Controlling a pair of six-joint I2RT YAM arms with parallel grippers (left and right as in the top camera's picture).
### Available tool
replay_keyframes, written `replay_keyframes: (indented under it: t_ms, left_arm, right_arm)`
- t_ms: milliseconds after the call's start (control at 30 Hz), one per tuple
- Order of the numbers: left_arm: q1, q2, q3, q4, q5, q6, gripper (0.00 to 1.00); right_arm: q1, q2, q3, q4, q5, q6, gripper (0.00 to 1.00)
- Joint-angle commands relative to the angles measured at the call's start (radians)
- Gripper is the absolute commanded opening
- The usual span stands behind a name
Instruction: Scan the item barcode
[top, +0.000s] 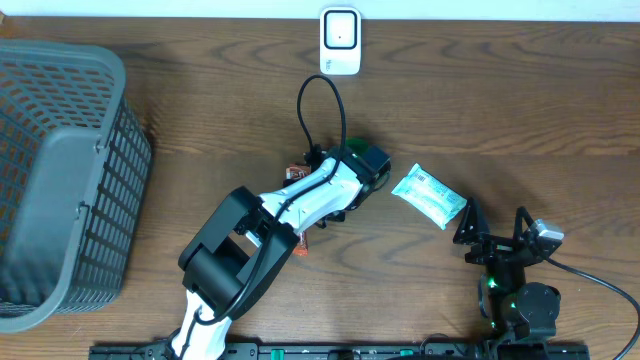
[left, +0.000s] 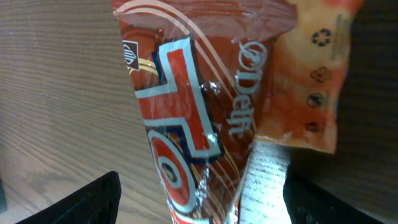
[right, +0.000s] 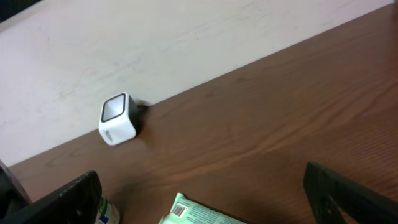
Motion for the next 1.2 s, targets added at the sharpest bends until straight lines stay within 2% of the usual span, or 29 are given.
replay_keyframes:
  t_ms: [0, 433, 467, 567, 600, 900, 967, 1000, 1067, 1100, 1167]
  left_arm:
    - [0.003, -0.006, 0.018, 0.002, -0.007, -0.037, 0.84]
    - [0.043, -0.006, 0.017, -0.038, -0.006, -0.148, 0.84]
    - [0.048, -0.006, 0.017, -0.046, -0.006, -0.148, 0.82]
    - [0.061, -0.001, 0.017, -0.073, -0.006, -0.148, 0.68]
    - [0.063, 0.004, 0.017, -0.08, -0.006, -0.149, 0.6]
    - [0.063, 0.043, 0.017, -0.113, 0.025, -0.151, 0.59]
    - [0.063, 0.043, 0.017, -0.136, 0.025, -0.152, 0.59]
    - [0.063, 0.043, 0.017, -0.145, 0.027, -0.156, 0.63]
    - [0.063, 0.043, 0.017, -0.163, 0.04, -0.192, 0.84]
    - [0.063, 0.044, 0.017, -0.164, 0.052, -0.201, 0.88]
    - [0.064, 0.047, 0.017, -0.161, 0.088, -0.222, 0.89]
  right_arm:
    - [0.002, -0.003, -0.002, -0.003, 0.008, 0.001, 0.99]
    - [0.002, -0.003, -0.002, -0.003, 0.009, 0.001, 0.99]
    - [0.002, -0.003, -0.002, -0.003, 0.008, 0.001, 0.99]
    - [0.002, -0.003, -0.002, -0.003, 0.009, 0.001, 0.99]
    - [0.002, -0.003, -0.002, -0.003, 0.008, 0.001, 0.99]
    - [0.002, -0.003, -0.002, -0.003, 0.008, 0.001, 0.99]
    - [0.002, -0.003, -0.002, -0.003, 0.008, 0.001, 0.99]
    - [0.002, -0.003, -0.002, -0.003, 0.008, 0.001, 0.99]
    - [0.002, -0.003, -0.002, -0.003, 0.008, 0.001, 0.99]
    - [0.002, -0.003, -0.002, -0.003, 0.009, 0.001, 0.99]
    - [0.002, -0.003, -0.002, -0.003, 0.008, 0.001, 0.99]
